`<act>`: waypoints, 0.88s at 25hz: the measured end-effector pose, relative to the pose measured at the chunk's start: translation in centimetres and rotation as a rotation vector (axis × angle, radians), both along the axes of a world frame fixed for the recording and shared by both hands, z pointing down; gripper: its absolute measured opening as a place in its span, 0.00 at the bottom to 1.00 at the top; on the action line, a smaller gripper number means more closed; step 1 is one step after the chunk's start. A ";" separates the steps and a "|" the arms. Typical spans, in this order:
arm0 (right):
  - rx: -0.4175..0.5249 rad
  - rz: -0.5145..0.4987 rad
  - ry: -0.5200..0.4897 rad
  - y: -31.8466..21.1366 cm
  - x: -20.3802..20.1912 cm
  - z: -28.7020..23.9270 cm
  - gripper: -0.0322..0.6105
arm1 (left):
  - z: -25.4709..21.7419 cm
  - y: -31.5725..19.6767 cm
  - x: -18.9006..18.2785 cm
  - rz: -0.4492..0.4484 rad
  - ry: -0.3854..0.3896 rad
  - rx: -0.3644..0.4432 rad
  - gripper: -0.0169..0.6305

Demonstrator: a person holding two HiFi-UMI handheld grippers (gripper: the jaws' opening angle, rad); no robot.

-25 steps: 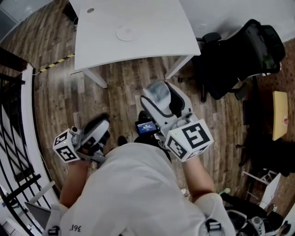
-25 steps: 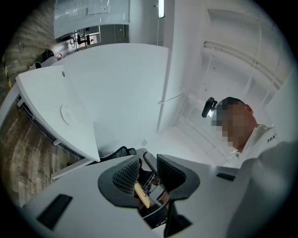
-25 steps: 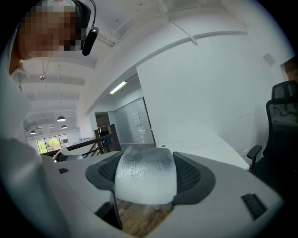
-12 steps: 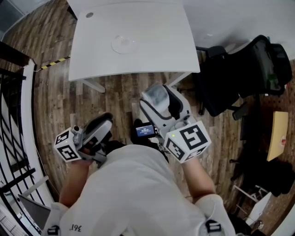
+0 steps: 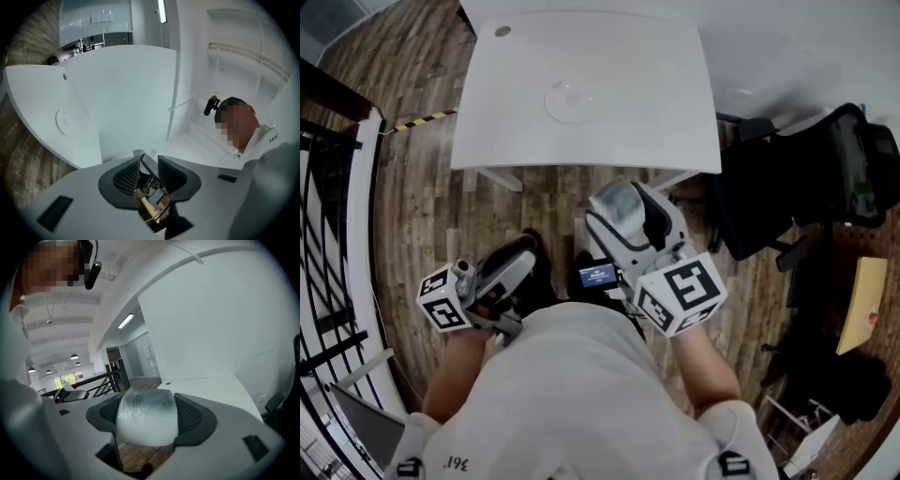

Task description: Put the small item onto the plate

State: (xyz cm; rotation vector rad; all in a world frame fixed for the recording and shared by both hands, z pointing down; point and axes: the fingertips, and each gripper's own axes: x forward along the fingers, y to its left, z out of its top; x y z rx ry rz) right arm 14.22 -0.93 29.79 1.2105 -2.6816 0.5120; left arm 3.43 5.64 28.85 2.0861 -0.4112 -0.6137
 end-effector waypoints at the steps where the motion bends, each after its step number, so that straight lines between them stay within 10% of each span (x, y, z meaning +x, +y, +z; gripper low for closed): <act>1: 0.001 0.003 0.005 -0.4 -0.4 0.0 0.54 | 0.2 -0.5 -0.3 0.006 0.003 -0.005 0.21; 22: -0.035 0.180 0.031 -9.7 -10.6 0.7 0.54 | 0.4 -12.5 -11.3 0.183 0.009 -0.003 0.21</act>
